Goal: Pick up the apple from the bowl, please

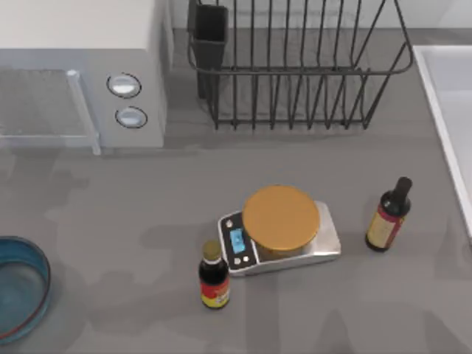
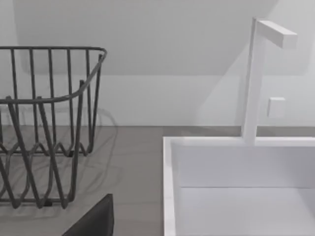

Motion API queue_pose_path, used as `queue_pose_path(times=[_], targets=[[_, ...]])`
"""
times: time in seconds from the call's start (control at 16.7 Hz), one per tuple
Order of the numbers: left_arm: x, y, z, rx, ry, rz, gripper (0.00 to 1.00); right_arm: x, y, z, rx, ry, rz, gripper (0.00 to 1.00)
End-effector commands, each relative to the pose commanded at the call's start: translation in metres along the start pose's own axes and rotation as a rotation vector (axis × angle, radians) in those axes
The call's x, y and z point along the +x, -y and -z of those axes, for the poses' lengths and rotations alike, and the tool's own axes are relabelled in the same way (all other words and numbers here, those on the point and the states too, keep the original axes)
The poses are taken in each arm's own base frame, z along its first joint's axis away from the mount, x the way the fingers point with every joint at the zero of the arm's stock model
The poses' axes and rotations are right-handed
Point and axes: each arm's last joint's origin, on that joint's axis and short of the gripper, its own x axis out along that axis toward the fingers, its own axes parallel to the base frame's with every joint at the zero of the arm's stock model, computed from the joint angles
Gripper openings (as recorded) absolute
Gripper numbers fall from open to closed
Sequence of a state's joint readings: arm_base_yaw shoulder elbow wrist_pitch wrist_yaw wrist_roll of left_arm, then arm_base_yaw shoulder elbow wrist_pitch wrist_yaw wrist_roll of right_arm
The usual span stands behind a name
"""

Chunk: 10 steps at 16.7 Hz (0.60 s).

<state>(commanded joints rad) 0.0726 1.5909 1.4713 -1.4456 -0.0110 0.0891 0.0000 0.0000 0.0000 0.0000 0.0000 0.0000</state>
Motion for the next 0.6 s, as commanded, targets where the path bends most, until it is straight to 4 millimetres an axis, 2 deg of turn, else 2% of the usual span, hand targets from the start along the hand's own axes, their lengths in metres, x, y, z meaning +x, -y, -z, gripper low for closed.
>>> queue_pose_path(times=[0.18, 0.3, 0.42, 0.6], targets=[[-0.05, 0.001, 0.016, 0.0, 0.018, -0.002, 0.0, 0.0, 0.0, 0.0, 0.0, 0.0, 0.0, 1.0], [-0.071, 0.002, 0.026, -0.001, 0.032, -0.003, 0.0, 0.0, 0.0, 0.0, 0.0, 0.0, 0.0, 1.0], [-0.08, 0.002, 0.032, -0.001, 0.04, -0.003, 0.0, 0.0, 0.0, 0.0, 0.0, 0.0, 0.0, 1.0], [-0.08, 0.002, 0.032, -0.001, 0.041, -0.003, 0.0, 0.0, 0.0, 0.0, 0.0, 0.0, 0.0, 1.0]])
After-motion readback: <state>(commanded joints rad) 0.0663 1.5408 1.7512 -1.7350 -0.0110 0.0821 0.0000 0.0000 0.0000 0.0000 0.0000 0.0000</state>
